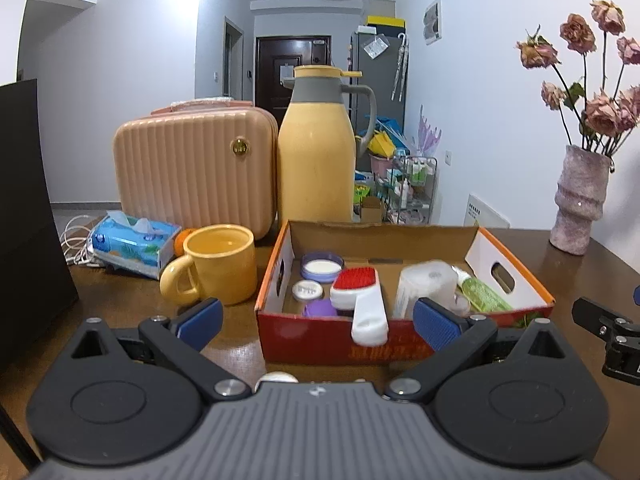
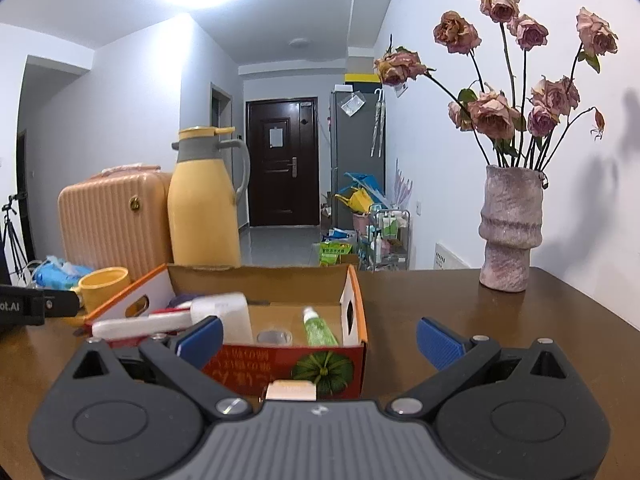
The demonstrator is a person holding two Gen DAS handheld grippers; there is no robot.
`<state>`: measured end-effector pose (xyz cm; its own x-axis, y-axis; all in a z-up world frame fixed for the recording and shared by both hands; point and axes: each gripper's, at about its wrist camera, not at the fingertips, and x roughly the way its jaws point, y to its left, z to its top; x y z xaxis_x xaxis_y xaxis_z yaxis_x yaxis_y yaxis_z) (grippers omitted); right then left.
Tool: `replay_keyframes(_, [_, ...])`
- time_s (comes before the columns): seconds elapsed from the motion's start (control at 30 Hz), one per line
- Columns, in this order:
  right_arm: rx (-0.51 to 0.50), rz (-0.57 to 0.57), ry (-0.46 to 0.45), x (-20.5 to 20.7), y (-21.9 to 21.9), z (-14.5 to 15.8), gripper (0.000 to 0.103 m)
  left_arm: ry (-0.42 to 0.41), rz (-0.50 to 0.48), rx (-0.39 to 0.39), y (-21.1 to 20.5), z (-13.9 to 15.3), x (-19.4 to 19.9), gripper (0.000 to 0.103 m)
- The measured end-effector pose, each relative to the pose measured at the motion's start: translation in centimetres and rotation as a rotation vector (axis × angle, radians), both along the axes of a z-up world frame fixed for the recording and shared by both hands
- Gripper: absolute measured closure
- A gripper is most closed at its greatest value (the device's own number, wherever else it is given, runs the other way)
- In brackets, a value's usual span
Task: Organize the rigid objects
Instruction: 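Withdraw both tools from the box back over the remaining table items, then grasp the white spray bottle with the left tool while the right tool approaches the beige square plug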
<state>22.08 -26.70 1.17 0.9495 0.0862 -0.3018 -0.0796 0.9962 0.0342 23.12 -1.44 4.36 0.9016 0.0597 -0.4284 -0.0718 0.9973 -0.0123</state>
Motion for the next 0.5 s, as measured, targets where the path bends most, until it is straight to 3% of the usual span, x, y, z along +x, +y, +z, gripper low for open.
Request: replay_keyframes(0.5, [-0.021,0.020,0.062,-1.2,0.3,-2.1,0.000,0.130,-0.030,-0.002,0.0,-3.1,-0.9,0.000])
